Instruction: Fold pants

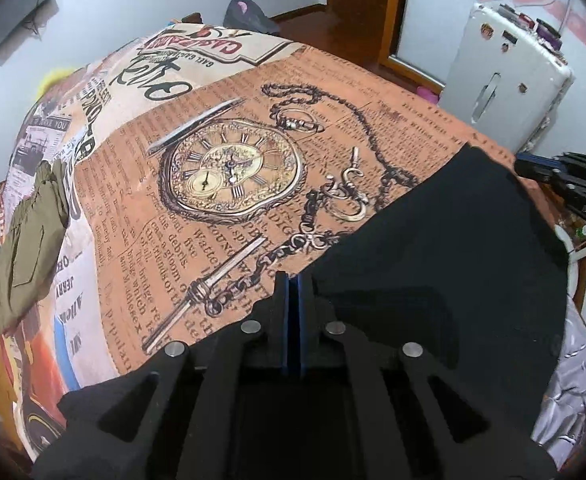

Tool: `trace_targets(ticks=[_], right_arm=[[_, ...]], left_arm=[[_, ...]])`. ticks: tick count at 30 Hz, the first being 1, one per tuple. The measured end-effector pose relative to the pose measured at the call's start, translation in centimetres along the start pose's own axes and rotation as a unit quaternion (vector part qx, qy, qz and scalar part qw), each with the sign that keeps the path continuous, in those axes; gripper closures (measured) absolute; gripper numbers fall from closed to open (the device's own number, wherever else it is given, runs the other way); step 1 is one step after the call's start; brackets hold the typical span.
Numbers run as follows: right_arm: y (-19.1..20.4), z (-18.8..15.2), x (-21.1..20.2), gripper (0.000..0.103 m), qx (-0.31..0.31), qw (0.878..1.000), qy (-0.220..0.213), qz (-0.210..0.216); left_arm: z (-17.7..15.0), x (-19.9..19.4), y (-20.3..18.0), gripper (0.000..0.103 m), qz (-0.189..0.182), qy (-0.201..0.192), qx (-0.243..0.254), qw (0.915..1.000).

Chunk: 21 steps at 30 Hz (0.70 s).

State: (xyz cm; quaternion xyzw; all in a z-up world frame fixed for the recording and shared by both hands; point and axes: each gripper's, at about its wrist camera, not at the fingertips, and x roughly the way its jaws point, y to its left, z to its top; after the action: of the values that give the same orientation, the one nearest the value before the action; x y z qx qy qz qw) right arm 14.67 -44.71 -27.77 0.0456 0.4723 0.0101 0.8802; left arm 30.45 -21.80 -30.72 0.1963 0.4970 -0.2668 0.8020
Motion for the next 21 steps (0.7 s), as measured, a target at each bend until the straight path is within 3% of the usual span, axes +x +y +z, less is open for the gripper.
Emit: trace_targets(ticks=[5,7,11,18,21], right_arm=[[-0.6,-0.3,-0.3,0.092,0.003,1.0,0.01,-0.002],[-0.8,-0.2,-0.4,0.079,0.004,1.0,0.009,-0.007],[-1.2,0.2,0.1,0.067,0.02,1.0,0.012,0.005],[-0.7,0.1,3.5,0.067,0.018,0.999,0.036,0.01],[0.4,0.2,3.7,0.081,-0.021,0.999,0.032,-0.019]], left_arm=[[0.1,-1.9,1.1,0.081,0.016,-0.022,-0.017,0.9995],[-0.2,-3.1,2.0,0.075,0.028,-0.032,-0.026,0.9988],[-1.6,-4.7,4.0,0.063,0.034,-0.038,-0.055,0.9972],[-5.9,-4.9,5.7,0.053,0.037,-0.013,-0.095,0.9947],[-7.2,-4.4,6.3,0.047,0.031,-0.012,-0.118,0.9925]])
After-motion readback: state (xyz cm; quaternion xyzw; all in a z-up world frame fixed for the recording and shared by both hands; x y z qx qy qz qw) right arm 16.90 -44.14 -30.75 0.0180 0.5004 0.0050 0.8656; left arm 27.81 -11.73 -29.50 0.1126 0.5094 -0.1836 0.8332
